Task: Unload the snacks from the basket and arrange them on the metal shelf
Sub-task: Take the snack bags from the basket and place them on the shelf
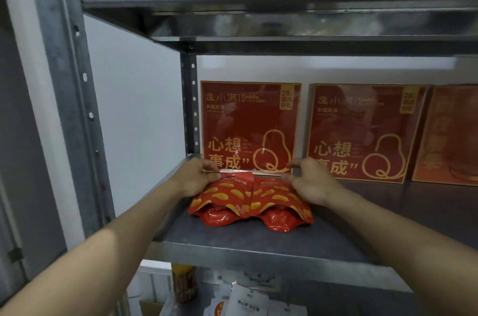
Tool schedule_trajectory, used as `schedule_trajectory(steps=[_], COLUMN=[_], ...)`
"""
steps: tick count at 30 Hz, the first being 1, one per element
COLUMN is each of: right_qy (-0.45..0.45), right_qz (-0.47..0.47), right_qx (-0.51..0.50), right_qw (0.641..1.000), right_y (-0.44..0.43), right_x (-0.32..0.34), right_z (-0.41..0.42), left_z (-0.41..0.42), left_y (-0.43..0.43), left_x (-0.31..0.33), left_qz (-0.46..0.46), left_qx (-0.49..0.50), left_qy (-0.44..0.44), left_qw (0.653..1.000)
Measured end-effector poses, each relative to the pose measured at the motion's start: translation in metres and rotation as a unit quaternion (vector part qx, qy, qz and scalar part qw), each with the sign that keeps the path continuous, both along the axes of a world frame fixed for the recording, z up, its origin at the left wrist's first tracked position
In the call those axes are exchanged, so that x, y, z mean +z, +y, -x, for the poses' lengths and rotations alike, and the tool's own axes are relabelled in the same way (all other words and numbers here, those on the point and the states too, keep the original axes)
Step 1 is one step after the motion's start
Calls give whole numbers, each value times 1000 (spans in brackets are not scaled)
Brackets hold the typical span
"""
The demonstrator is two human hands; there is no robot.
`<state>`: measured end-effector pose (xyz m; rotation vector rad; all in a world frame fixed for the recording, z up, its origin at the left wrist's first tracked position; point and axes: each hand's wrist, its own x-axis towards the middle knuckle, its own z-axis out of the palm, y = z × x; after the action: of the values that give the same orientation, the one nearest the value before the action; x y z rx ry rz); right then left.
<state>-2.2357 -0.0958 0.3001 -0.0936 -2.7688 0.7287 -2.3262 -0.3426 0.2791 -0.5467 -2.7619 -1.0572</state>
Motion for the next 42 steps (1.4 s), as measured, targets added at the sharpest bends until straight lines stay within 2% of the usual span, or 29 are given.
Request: schedule_trajectory(steps=[5,9,11,19,22,26,34,42], right_qy=[47,50,57,82,107,147,139,117], right_qz=[-182,-217,-230,-232,-213,-235,-208,-165], right_qx=[24,50,58,75,85,96,225,370], right_qw=[982,974,970,966,968,956,942,906], right_y=[-16,-31,-40,-93,-125,-185,-359,-516], right_x=[14,18,18,8,6,-7,-55,-93], right_z=[-29,-45,-54,-103,-134,-175,-274,-330], left_z=[-36,-79,-100,-175,-212,-273,-411,-514], left_y=[-2,0,-1,-37,-70,-138,-306,-447], left_x=[11,17,18,13,9,-2,-48,-90], left_qz=[102,229,247,267,253,242,245,228], left_qx=[34,81,105,173,198,234,358,457], left_qy=[113,190,213,213,217,216,168,116], left_qw=[988,951,939,924,922,916,885,852])
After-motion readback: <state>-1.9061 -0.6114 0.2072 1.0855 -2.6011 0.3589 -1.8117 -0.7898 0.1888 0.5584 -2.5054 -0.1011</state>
